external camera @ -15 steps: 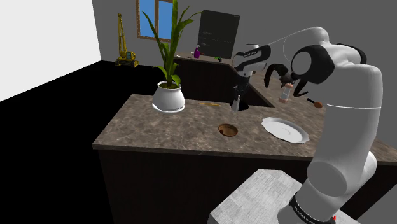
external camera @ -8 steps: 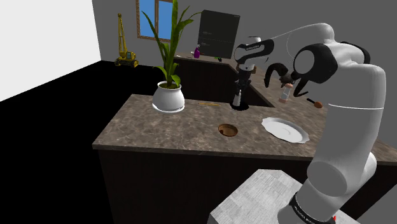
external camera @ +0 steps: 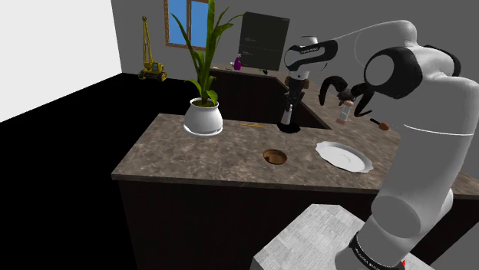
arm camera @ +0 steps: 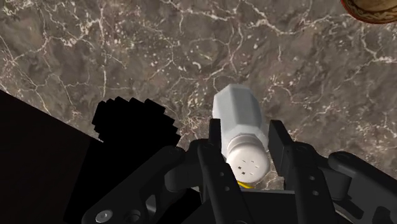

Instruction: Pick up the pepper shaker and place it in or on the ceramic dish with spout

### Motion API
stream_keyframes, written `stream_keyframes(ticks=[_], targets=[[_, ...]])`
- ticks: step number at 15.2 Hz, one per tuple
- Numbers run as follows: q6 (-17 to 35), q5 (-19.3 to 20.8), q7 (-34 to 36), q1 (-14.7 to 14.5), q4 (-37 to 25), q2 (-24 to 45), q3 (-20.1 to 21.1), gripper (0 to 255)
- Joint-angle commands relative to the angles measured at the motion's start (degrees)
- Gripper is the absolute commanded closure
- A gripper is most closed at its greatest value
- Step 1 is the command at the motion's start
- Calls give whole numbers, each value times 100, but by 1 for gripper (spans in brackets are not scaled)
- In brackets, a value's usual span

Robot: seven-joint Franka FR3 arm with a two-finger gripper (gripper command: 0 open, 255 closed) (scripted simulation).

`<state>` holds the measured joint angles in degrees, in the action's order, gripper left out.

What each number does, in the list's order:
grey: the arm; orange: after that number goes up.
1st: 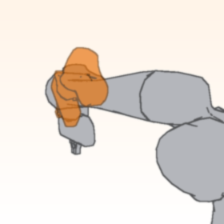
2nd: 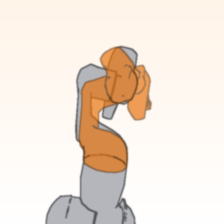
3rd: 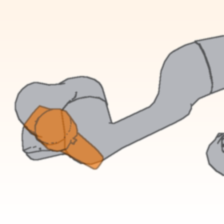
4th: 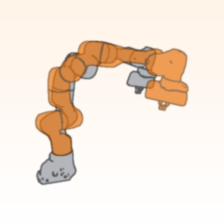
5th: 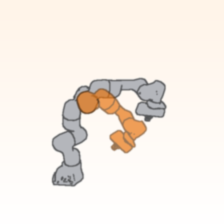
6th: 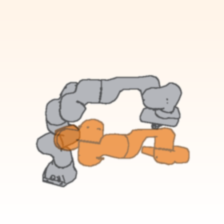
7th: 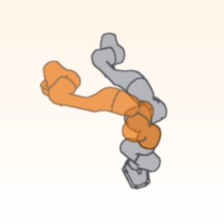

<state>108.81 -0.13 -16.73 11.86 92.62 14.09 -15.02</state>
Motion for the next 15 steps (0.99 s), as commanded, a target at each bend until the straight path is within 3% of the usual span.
stream_keyframes(ticks=[1, 15], targets=[[76, 126, 218, -157, 484, -412, 44, 255], [-78, 621, 1913, -906, 2903, -2913, 852, 255]])
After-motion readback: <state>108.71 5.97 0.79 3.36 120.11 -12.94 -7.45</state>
